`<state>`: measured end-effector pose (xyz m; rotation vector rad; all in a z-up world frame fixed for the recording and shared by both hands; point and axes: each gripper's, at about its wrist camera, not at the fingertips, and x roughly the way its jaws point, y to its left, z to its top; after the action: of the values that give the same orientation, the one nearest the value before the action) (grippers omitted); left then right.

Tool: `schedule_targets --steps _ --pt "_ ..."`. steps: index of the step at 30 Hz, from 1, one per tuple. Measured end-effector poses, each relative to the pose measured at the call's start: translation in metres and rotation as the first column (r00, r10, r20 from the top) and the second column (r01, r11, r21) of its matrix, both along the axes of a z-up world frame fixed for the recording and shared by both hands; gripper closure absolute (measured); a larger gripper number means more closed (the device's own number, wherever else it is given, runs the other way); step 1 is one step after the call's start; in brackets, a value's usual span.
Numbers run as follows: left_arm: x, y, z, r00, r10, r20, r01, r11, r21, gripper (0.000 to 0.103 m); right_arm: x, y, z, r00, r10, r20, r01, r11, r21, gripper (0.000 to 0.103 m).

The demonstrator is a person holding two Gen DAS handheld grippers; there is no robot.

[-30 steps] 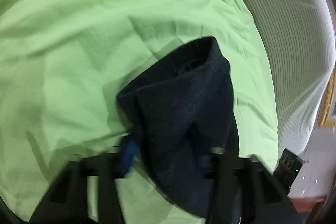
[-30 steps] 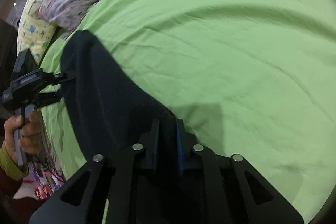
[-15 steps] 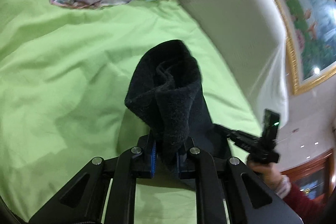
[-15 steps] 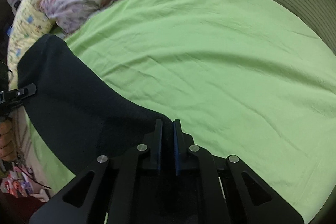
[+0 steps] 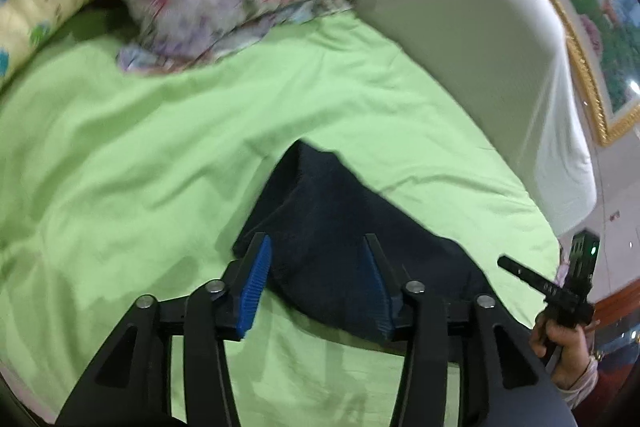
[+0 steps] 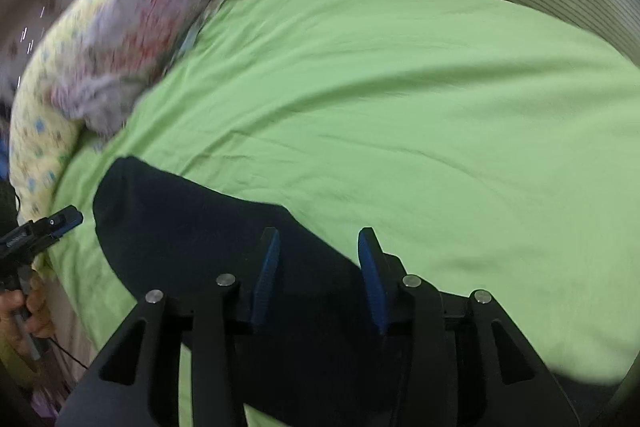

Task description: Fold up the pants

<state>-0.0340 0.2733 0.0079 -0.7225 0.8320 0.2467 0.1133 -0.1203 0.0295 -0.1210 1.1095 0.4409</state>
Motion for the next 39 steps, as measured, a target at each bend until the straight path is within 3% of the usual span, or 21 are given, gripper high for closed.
schedule_targets --steps 4,7,11,13,14,17,18,19,24,31,35,39 --pt "0.024 -0.025 0.022 0.993 -0.118 0.031 0.117 0.993 0.028 0.046 -0.029 -0.052 0.018 0.991 -0.132 0.015 0.131 0.990 0.057 0.060" --pt "0.056 -0.057 0.028 0.967 -0.252 0.045 0.252 0.968 0.011 0.045 -0.054 -0.086 0.025 0.973 -0.230 0.017 0.228 0.970 0.090 0.060" --pt "0.097 -0.113 0.027 0.901 -0.432 0.025 0.432 0.902 0.007 0.044 -0.087 -0.132 0.031 0.936 -0.352 0.031 0.346 0.932 0.110 0.060" --pt "0.116 -0.143 0.025 0.852 -0.523 0.016 0.523 0.852 0.009 0.043 -0.104 -0.157 0.031 0.909 -0.414 0.034 0.408 0.906 0.114 0.060" --pt "0.127 -0.165 0.024 0.810 -0.587 0.006 0.587 0.810 0.011 0.043 -0.110 -0.164 0.031 0.901 -0.433 0.035 0.427 0.897 0.115 0.060" --pt "0.145 -0.209 0.021 0.715 -0.698 -0.021 0.699 0.715 0.023 0.040 -0.129 -0.194 0.031 0.860 -0.509 0.034 0.502 0.856 0.122 0.060" --pt "0.153 -0.228 0.019 0.672 -0.740 -0.037 0.741 0.672 0.021 0.040 -0.133 -0.203 0.031 0.850 -0.526 0.034 0.518 0.846 0.124 0.060" --pt "0.156 -0.239 0.019 0.647 -0.761 -0.048 0.763 0.646 0.020 0.040 -0.136 -0.211 0.032 0.839 -0.544 0.037 0.536 0.835 0.123 0.060" --pt "0.184 -0.306 0.005 0.474 -0.873 -0.111 0.878 0.479 -0.013 0.039 -0.144 -0.249 0.039 0.787 -0.615 0.053 0.604 0.784 0.143 0.060" --pt "0.206 -0.399 -0.008 0.232 -0.956 -0.181 0.972 0.237 -0.005 0.036 -0.131 -0.285 0.038 0.766 -0.639 0.069 0.626 0.766 0.146 0.060" --pt "0.221 -0.444 -0.019 0.127 -0.966 -0.225 0.991 0.134 -0.015 0.036 -0.117 -0.297 0.036 0.773 -0.629 0.077 0.618 0.775 0.133 0.060" --pt "0.233 -0.471 -0.028 0.051 -0.970 -0.239 0.997 0.064 -0.047 0.036 -0.104 -0.302 0.032 0.777 -0.627 0.060 0.613 0.774 0.157 0.060"
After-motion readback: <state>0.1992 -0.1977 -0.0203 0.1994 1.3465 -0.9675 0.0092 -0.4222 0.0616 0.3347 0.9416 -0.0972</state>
